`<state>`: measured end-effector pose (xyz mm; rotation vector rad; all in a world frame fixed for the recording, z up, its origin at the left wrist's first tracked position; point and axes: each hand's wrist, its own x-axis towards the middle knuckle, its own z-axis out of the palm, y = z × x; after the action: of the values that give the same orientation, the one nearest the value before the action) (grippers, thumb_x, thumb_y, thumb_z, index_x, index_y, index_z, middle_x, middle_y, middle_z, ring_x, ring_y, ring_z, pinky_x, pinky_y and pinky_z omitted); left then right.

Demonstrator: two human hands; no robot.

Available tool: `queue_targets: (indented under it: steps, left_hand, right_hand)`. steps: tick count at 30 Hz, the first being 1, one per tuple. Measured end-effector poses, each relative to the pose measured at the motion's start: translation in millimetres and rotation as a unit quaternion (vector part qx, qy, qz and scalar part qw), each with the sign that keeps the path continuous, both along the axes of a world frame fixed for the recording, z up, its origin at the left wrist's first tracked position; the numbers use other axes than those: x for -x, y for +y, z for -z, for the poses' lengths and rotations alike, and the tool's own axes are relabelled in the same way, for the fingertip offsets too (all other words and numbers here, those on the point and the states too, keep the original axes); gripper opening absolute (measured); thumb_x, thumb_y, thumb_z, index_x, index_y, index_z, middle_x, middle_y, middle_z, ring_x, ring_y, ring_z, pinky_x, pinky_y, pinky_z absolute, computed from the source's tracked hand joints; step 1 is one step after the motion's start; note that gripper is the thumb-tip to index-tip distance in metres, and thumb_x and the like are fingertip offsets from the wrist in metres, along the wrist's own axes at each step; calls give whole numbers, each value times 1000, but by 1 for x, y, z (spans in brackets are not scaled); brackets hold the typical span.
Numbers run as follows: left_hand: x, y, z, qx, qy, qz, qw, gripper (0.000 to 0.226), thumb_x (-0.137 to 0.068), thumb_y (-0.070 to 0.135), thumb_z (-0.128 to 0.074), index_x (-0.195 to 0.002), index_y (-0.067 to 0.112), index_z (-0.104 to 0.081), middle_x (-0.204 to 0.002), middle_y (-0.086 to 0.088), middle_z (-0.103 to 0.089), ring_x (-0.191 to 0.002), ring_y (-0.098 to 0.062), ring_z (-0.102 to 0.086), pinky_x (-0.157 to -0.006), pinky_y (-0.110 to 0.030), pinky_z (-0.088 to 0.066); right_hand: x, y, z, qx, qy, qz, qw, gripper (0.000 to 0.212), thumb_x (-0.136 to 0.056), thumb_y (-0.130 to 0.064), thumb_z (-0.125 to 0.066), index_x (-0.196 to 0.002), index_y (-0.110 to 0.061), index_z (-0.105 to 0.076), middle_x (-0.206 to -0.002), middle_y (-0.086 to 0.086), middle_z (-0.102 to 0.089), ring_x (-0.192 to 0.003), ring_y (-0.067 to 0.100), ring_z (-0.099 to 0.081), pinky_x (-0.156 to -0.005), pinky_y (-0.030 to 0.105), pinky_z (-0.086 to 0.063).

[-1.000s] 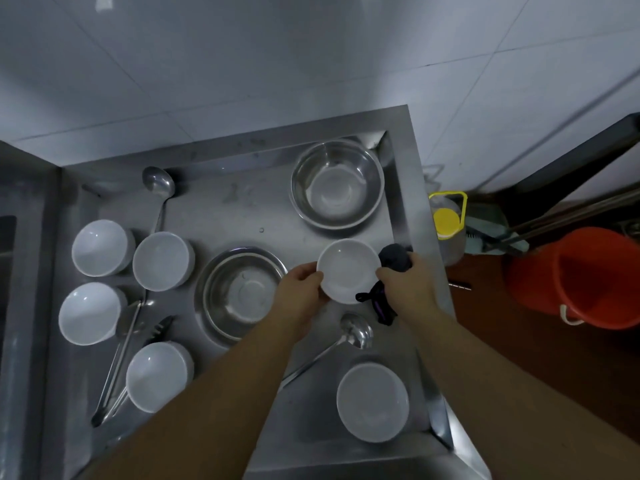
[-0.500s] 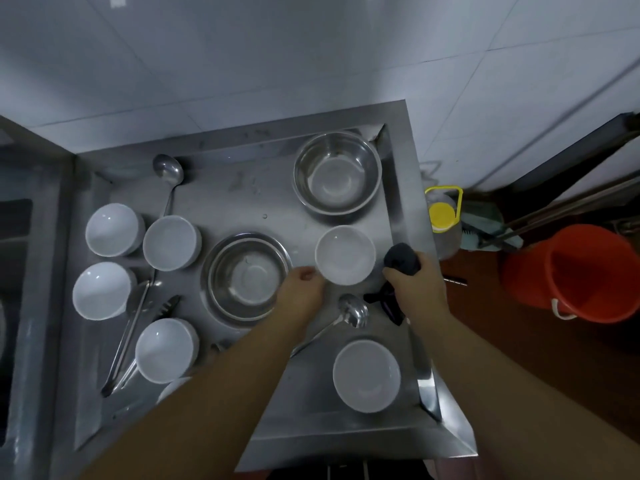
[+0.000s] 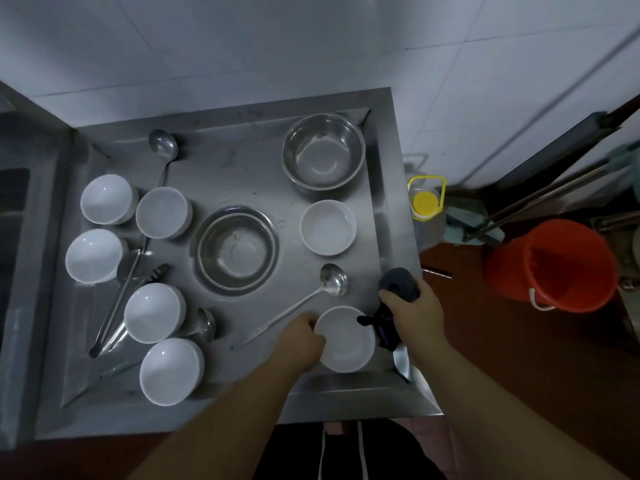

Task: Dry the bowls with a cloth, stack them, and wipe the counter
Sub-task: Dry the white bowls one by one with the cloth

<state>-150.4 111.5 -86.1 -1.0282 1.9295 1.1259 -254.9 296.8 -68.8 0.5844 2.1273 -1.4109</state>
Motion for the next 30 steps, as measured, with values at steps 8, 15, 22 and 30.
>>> queue_targets:
  steps: [8,15,22,30]
  left_hand:
    - [-15,-2,-22,-80,21,-173,981,16,-91,8,-66,-100,13,-78,-99,-15,-77,-96,-33,-76,-87,-52,-65]
    - [-17,-31,-94,-176,105,-331,921,15,-93,5,-60,-105,-1,-68,-102,-22,-68,-88,-32,-66,-75,-37,-61]
    - [-11,-73,-182,-285,220,-344,867,29,-90,7,-65,-115,-3,-74,-112,-28,-75,-97,-33,-76,-80,-44,-66]
    - [-33,-129,-255,-359,321,-260,837,57,-89,16,-67,-140,-6,-54,-129,-36,-65,-105,-37,-70,-90,-40,-58]
  right_hand:
    - [-21,3,-30,123,-41,35,991,20,-96,-23,-73,-112,-14,-64,-108,13,-70,-97,30,-71,-82,45,-59]
    - [-27,-27,-87,201,64,-96,973,26,-89,-28,-75,-114,-30,-69,-102,-6,-77,-99,21,-74,-76,33,-60]
    - [-40,-86,-164,120,296,-262,911,51,-84,-46,-76,-131,-51,-57,-123,-29,-65,-112,-6,-64,-87,10,-51]
    - [-82,-155,-227,143,383,-223,885,48,-88,-49,-72,-134,-51,-58,-123,-28,-67,-116,4,-66,-89,37,-62]
